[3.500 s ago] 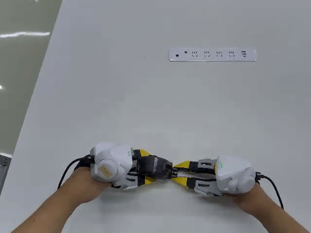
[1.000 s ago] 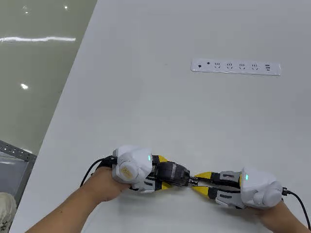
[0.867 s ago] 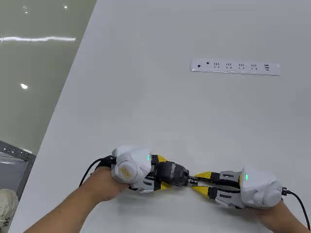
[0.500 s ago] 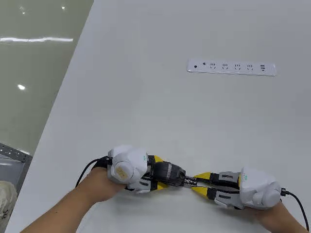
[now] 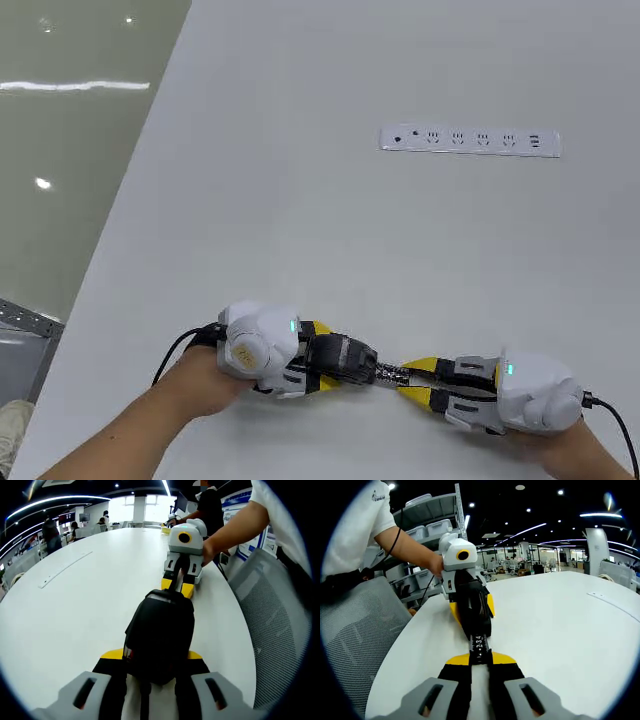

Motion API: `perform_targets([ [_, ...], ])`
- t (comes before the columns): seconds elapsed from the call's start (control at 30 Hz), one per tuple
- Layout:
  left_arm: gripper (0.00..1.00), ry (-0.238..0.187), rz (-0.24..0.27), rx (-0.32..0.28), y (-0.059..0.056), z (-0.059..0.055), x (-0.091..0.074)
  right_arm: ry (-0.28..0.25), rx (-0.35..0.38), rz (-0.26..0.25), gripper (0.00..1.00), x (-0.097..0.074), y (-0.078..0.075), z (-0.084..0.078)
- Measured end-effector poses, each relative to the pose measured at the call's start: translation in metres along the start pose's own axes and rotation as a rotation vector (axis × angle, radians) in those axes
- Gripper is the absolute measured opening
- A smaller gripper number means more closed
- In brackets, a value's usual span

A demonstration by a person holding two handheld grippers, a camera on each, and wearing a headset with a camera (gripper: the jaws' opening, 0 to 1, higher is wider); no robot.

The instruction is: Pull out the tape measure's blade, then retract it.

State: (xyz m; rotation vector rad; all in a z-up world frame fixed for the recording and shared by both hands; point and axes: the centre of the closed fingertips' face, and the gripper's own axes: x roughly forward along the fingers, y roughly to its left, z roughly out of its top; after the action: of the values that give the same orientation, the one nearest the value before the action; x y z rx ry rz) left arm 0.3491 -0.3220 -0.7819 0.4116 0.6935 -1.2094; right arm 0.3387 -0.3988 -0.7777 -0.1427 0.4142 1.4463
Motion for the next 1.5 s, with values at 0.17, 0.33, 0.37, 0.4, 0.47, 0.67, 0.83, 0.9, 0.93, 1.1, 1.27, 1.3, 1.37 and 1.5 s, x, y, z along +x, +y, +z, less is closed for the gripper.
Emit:
perform_targets([
  [0.17, 0.33, 0.001, 0.000, 0.000, 0.000, 0.000, 0.000, -0.003, 0.002, -0.008, 0.11, -0.005, 0.001, 0.000],
  [0.33, 0.33, 0.001, 0.000, 0.000, 0.000, 0.000, 0.000, -0.004, 0.006, -0.014, 0.11, -0.010, 0.000, -0.003],
  [0.37, 0.33, 0.002, -0.001, 0.001, 0.000, 0.000, 0.000, -0.004, 0.005, -0.015, 0.11, -0.011, 0.000, -0.003],
  [0.4, 0.33, 0.002, 0.000, 0.002, 0.000, 0.000, 0.000, -0.004, 0.005, -0.016, 0.11, -0.012, 0.000, -0.003],
  [0.47, 0.33, 0.003, -0.001, 0.002, 0.000, 0.001, 0.000, -0.003, -0.007, -0.022, 0.10, -0.014, 0.000, -0.004],
  [0.67, 0.33, 0.002, 0.000, 0.001, 0.000, 0.001, 0.000, -0.007, 0.006, -0.025, 0.10, -0.018, -0.003, -0.007],
  [0.83, 0.33, 0.002, 0.000, 0.002, 0.000, 0.001, 0.000, -0.008, 0.014, -0.024, 0.10, -0.020, -0.002, -0.006],
  [0.9, 0.33, 0.003, 0.000, 0.002, 0.000, 0.001, 0.000, -0.007, 0.015, -0.023, 0.10, -0.020, -0.002, -0.006],
  [0.93, 0.33, 0.003, 0.000, 0.002, 0.000, 0.001, 0.000, -0.007, 0.015, -0.024, 0.10, -0.021, -0.002, -0.006],
  [1.1, 0.33, 0.003, -0.002, 0.004, 0.000, 0.001, 0.000, -0.005, 0.014, -0.020, 0.10, -0.024, -0.002, -0.008],
  [1.27, 0.33, 0.006, 0.003, 0.007, 0.000, 0.001, 0.001, -0.006, 0.012, -0.024, 0.10, -0.028, -0.002, -0.010],
  [1.3, 0.33, 0.005, 0.004, 0.006, 0.000, 0.001, 0.001, -0.005, 0.011, -0.024, 0.10, -0.029, -0.002, -0.010],
  [1.37, 0.33, 0.005, 0.003, 0.005, 0.000, 0.001, 0.001, -0.006, 0.012, -0.026, 0.10, -0.030, -0.002, -0.009],
  [1.5, 0.33, 0.007, 0.004, 0.006, 0.000, 0.001, 0.001, -0.006, 0.016, -0.030, 0.10, -0.034, -0.002, -0.012],
])
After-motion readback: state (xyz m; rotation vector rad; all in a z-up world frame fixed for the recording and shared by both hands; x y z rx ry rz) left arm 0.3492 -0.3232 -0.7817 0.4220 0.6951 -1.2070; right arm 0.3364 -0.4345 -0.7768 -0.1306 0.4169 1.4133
